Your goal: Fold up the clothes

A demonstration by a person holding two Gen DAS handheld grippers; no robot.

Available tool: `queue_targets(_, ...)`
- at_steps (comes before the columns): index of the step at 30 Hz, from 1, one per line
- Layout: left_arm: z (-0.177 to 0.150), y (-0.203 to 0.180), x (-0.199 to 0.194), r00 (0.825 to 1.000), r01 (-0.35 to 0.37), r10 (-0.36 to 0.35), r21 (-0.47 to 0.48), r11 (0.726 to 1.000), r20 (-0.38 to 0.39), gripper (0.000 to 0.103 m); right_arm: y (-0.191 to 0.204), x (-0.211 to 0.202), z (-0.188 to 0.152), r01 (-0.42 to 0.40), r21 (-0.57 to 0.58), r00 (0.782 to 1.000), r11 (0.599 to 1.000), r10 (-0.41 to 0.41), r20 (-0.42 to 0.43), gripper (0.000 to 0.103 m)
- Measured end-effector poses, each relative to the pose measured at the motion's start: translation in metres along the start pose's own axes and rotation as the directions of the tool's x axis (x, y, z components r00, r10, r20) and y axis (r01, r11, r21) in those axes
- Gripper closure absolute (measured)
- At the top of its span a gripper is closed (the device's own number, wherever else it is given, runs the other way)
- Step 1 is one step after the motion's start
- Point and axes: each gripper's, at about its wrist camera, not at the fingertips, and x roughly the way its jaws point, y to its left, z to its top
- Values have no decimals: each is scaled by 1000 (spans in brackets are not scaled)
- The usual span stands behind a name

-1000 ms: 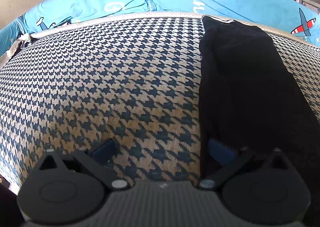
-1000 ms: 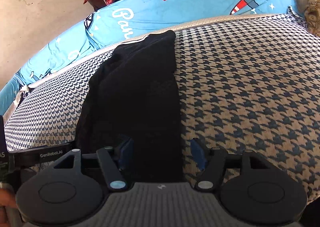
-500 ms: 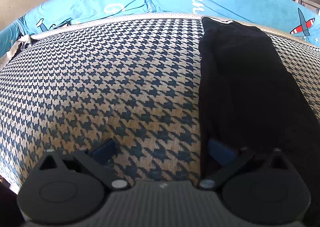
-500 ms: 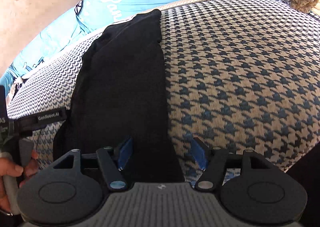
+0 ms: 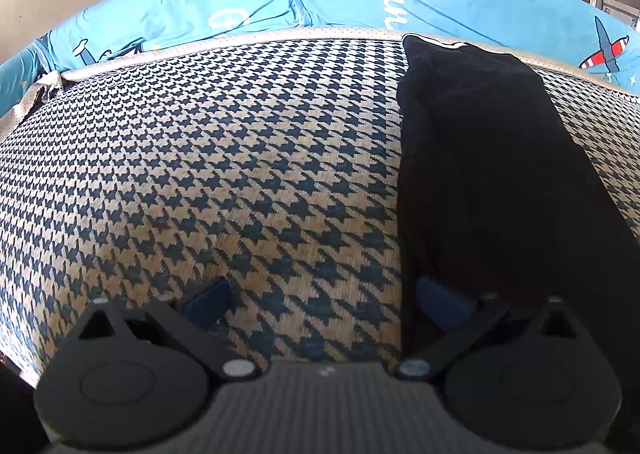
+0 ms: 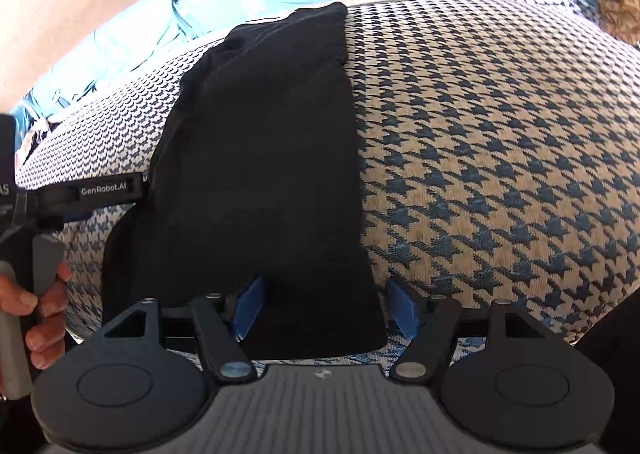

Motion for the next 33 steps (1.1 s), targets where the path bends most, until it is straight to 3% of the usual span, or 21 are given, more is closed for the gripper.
queue_targets(2, 0, 0, 0, 1000, 0, 0, -1, 1000, 0, 0, -1, -1, 0, 12, 7, 1000, 1000, -12, 3, 48)
queue_targets(7, 0, 0, 0, 1000, 0, 0, -3, 1000, -1, 0, -5, -6, -1, -5, 25, 1000, 1000, 5, -9, 89)
queue_targets(9, 0, 0, -1, 1000, 1, -1, -3, 1000, -3, 0, -4, -6, -3, -10, 10, 1000, 1000, 11, -22, 92)
queue_targets(22, -11, 0, -13, 1000, -3, 3, -8, 1000, -11, 0, 3, -12, -16, 25, -60, 996, 998, -30, -89, 93)
queue_targets(29, -15, 2, -16, 1000, 1, -1, -23, 1000, -20, 0, 5, -29, -19, 11, -82, 1000, 997, -12, -20, 92)
queue_targets(33, -15, 4, -16, 1000, 4, -5, -35, 999, -27, 0, 7, -38, -18, 28, -75, 1000, 997, -28, 4, 84)
